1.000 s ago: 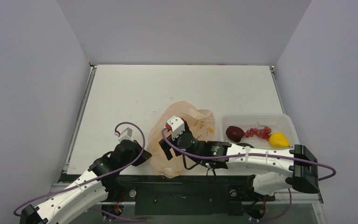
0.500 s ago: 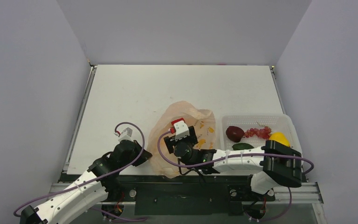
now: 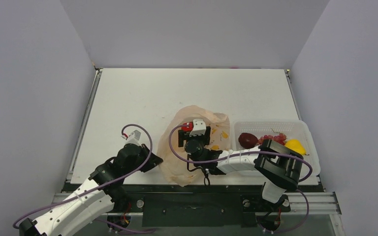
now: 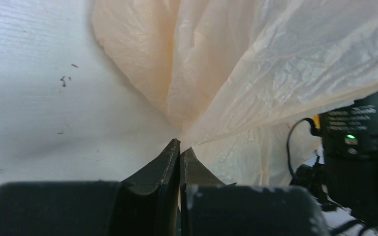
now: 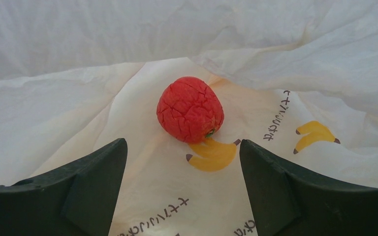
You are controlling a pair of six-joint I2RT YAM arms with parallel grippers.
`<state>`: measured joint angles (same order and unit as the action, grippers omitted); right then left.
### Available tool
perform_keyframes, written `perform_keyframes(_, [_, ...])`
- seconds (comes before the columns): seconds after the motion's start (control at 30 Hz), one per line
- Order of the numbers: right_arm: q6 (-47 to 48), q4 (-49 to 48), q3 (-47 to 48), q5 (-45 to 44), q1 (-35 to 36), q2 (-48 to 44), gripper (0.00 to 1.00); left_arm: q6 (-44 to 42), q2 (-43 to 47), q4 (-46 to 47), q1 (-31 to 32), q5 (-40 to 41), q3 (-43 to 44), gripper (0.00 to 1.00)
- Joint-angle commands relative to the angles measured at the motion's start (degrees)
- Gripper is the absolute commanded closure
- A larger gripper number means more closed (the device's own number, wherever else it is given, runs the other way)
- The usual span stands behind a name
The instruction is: Take the fake fruits out of the plastic bag
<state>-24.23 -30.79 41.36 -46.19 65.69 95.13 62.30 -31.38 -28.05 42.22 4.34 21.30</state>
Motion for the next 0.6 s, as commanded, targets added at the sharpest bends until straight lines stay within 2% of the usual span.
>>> perform_keyframes(0.0, [-2.9,-4.8,0.4,2.5,-1.3,-1.1,0.20,-1.7,1.7,-1.6,-0.3,-2.5,7.4,1.00])
perform_keyframes(0.17, [-3.8,-5.2,1.3,4.8,-1.9,-0.4,0.19,-2.9,0.7,-3.8,-0.3,-4.2,10.6,1.00])
perform_keyframes(0.57, [-8.6,-4.5,6.2,7.7,-7.0,6.7,0.14,-3.0,-1.0,-2.5,-0.2,-6.1,8.7,1.00])
